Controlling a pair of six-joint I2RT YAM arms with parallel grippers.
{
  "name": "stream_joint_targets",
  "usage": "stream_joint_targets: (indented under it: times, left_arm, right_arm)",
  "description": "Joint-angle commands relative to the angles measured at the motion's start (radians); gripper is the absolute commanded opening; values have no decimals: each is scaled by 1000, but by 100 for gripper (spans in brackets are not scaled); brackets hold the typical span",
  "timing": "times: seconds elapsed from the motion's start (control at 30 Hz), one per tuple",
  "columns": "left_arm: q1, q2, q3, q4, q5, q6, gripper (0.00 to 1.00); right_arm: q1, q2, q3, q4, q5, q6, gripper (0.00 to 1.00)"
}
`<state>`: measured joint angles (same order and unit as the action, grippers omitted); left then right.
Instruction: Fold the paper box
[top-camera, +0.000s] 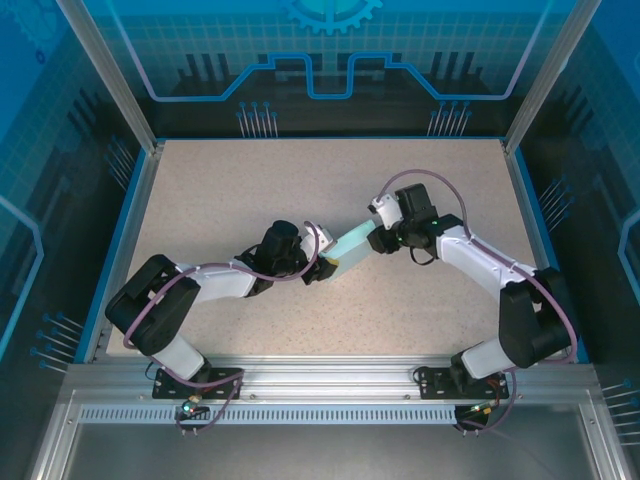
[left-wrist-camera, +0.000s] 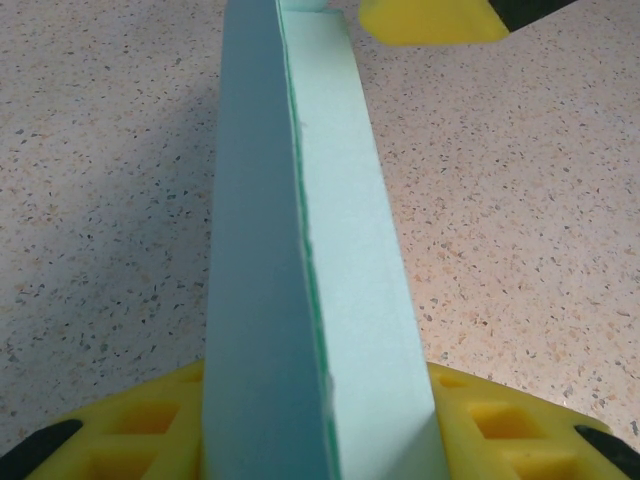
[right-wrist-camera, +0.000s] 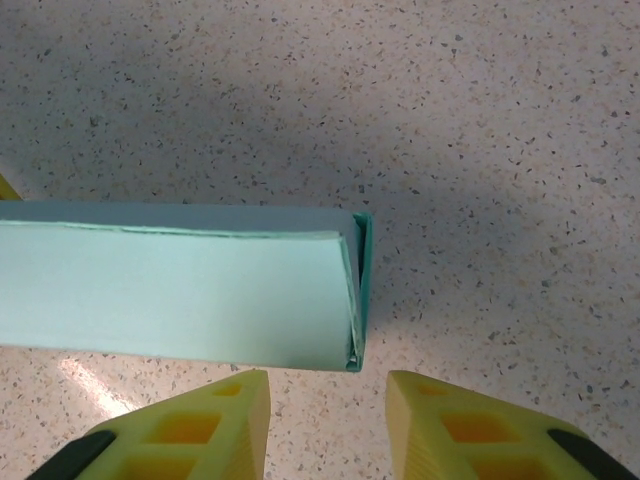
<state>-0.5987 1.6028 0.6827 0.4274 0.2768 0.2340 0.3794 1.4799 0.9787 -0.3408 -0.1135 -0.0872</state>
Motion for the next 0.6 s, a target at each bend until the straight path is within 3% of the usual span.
stream_joint_targets:
  times: [0.0,0.27,0.57]
  left_arm:
    - [10,-2,-8,-64,-39,-12,32]
    - [9,-1,-3,-71,-39,-14,32]
    - [9,2,-2,-73,-39,-14,32]
  right_arm:
    - [-10,14,46,-14,-19,-26,36]
    - [-11,26,76,-19,-19,-37,35]
    - [-12,59,100,-32,-37,-40,18]
